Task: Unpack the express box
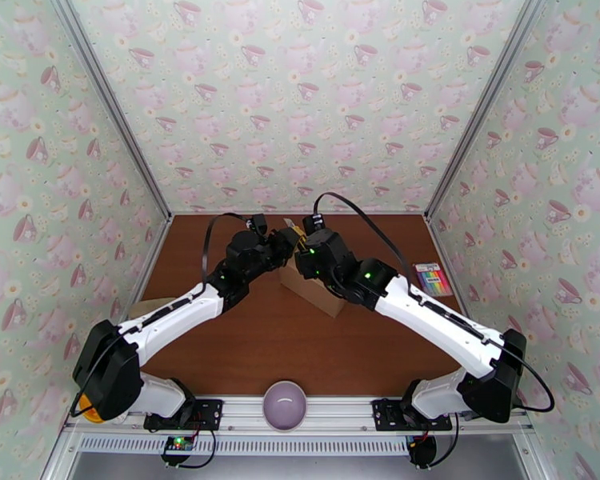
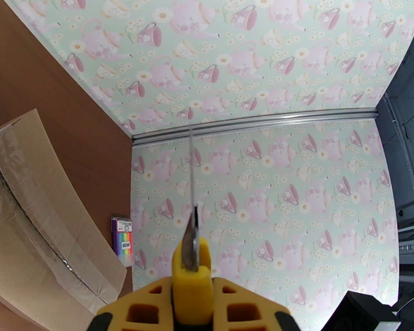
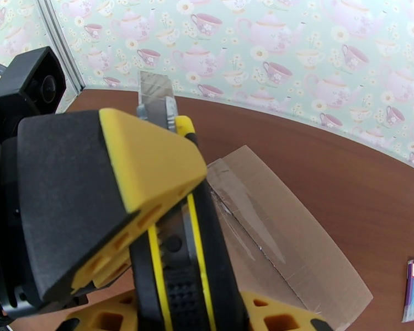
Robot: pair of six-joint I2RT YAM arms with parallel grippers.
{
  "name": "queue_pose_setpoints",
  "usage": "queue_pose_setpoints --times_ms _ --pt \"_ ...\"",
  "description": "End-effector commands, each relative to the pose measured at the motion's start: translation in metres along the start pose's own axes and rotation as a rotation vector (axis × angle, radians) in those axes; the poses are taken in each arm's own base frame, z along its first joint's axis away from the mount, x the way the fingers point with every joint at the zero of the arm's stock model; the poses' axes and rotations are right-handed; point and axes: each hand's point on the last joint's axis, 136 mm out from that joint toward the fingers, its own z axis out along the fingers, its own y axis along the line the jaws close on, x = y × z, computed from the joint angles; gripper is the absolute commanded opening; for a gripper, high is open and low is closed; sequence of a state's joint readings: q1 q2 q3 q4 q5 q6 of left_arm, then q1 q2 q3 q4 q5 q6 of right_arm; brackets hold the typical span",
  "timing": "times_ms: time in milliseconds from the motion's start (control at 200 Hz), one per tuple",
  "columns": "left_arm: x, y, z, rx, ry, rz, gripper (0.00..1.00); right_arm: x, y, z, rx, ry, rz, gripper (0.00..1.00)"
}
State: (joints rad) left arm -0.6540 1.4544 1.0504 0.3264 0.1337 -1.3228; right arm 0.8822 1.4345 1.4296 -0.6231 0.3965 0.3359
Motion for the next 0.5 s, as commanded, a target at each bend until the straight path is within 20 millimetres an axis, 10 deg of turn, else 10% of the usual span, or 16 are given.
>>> queue_pose_setpoints --times_ms 0,240,496 --pt "0.006 0.005 0.001 -0.013 0.013 -0.015 0.0 -0.018 -0.007 -0.001 0.032 -0.047 0.054 0.08" --pt "-0.003 0.006 -0.002 -0.042 -0.01 0.01 0.0 -0.009 -0.01 -0.004 0.034 -0.013 0.053 0.0" --pt "-0.013 0.007 -0.012 -0.064 -0.053 0.019 0.39 0.002 -0.014 -0.005 0.047 0.013 0.05 0.0"
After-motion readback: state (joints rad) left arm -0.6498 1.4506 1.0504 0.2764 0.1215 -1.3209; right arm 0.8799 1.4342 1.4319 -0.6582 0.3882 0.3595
